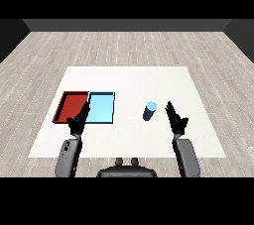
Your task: Pick the blue can and put it in the blue box
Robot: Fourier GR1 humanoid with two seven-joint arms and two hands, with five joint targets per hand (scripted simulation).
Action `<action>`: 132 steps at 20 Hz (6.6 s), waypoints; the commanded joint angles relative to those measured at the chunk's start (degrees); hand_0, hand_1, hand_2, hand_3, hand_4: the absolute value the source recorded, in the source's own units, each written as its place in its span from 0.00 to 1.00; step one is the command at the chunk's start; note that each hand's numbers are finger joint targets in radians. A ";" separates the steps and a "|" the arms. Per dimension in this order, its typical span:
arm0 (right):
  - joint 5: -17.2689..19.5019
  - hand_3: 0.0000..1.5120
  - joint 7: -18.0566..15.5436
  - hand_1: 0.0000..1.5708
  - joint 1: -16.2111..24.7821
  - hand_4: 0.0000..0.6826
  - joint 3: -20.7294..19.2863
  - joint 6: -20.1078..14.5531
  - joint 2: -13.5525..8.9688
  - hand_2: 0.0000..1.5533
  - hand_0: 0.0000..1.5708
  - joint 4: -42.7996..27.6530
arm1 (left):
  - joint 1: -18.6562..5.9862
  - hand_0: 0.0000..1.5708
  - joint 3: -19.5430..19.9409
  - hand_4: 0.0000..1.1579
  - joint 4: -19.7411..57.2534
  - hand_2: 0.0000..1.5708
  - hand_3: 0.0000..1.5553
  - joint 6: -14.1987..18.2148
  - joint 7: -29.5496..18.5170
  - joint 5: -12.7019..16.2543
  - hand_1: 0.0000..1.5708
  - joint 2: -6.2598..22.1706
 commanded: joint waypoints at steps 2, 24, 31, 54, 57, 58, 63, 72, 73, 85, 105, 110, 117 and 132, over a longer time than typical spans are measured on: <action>2.39 0.00 0.59 0.00 -2.12 0.00 -0.01 -1.14 1.23 0.00 0.00 1.18 | -0.25 0.00 1.03 0.00 0.23 0.00 0.00 0.25 -1.16 -1.23 0.00 -0.03; -3.30 0.00 -11.60 0.00 -8.63 0.00 -1.61 2.66 4.60 0.00 0.00 6.61 | -0.34 0.00 3.64 0.00 -2.44 0.00 0.00 -4.36 -18.33 4.85 0.00 -1.83; -4.66 0.00 -17.54 0.00 -11.49 0.00 -5.32 3.66 3.36 0.00 0.00 16.67 | -1.50 0.00 5.65 0.00 0.64 0.00 0.00 -5.88 -19.57 5.65 0.00 -0.09; -7.94 0.00 -23.19 0.00 -22.97 0.00 -7.72 3.51 5.03 0.00 0.00 39.58 | -2.10 0.00 5.70 0.00 -0.40 0.00 0.00 -5.62 -17.92 7.50 0.00 -1.00; -8.92 0.00 -22.69 0.00 -25.88 0.00 -8.40 2.00 5.87 0.00 0.00 42.24 | 1.68 0.00 5.10 0.00 -2.08 0.00 0.00 -7.06 -20.98 6.77 0.00 -0.88; -7.13 0.00 -26.80 0.00 -29.06 0.00 -8.70 1.29 6.05 0.00 0.00 48.95 | -0.51 0.00 6.28 0.00 -3.21 0.00 0.00 -6.70 -16.64 8.58 0.00 0.00; -8.96 0.00 -23.15 0.00 -27.05 0.00 -6.31 0.34 6.15 0.00 0.00 43.76 | -0.94 0.00 3.42 0.00 -2.27 0.00 0.00 -4.01 -18.00 5.29 0.00 -2.69; -7.59 0.95 -25.05 0.96 -31.08 0.87 -8.29 -10.28 6.15 0.95 0.96 47.90 | -1.91 0.00 4.69 0.00 -1.40 0.00 0.00 -4.47 -17.40 6.65 0.00 -2.18; -6.28 0.95 -24.11 0.98 -31.81 0.86 -7.00 -9.37 5.95 0.96 0.98 47.25 | 2.34 0.00 4.80 0.00 -4.76 0.00 0.00 -6.39 -17.43 7.71 0.00 -1.32; -5.32 0.96 -15.09 0.94 -31.32 0.93 4.10 -14.22 6.17 0.95 0.94 30.73 | -0.75 0.00 2.58 0.00 -2.55 0.00 0.00 -4.18 -17.89 3.19 0.00 -1.93; -2.38 0.95 -6.61 0.95 -24.31 0.93 10.40 -13.23 6.18 0.94 0.95 10.58 | -6.23 0.00 -7.66 0.00 0.93 0.00 0.00 -3.11 -8.26 13.37 0.00 -4.63; -3.67 0.95 -12.45 0.91 -26.02 0.90 7.83 -10.56 6.15 0.94 0.91 16.54 | -3.04 0.00 -14.37 0.00 2.27 0.00 0.00 0.48 -10.08 9.90 0.00 -4.64; -4.38 0.95 -12.81 0.91 -26.71 0.89 15.61 -15.43 6.18 0.94 0.91 16.18 | -12.62 0.00 -19.39 0.00 6.95 0.00 0.00 11.69 -6.45 12.22 0.00 -4.64; -2.28 0.94 -6.42 0.91 -26.01 0.90 16.71 -13.55 6.19 0.94 0.91 8.01 | -19.60 0.00 -24.98 0.00 20.81 0.00 0.00 16.33 -15.01 15.79 0.00 -4.64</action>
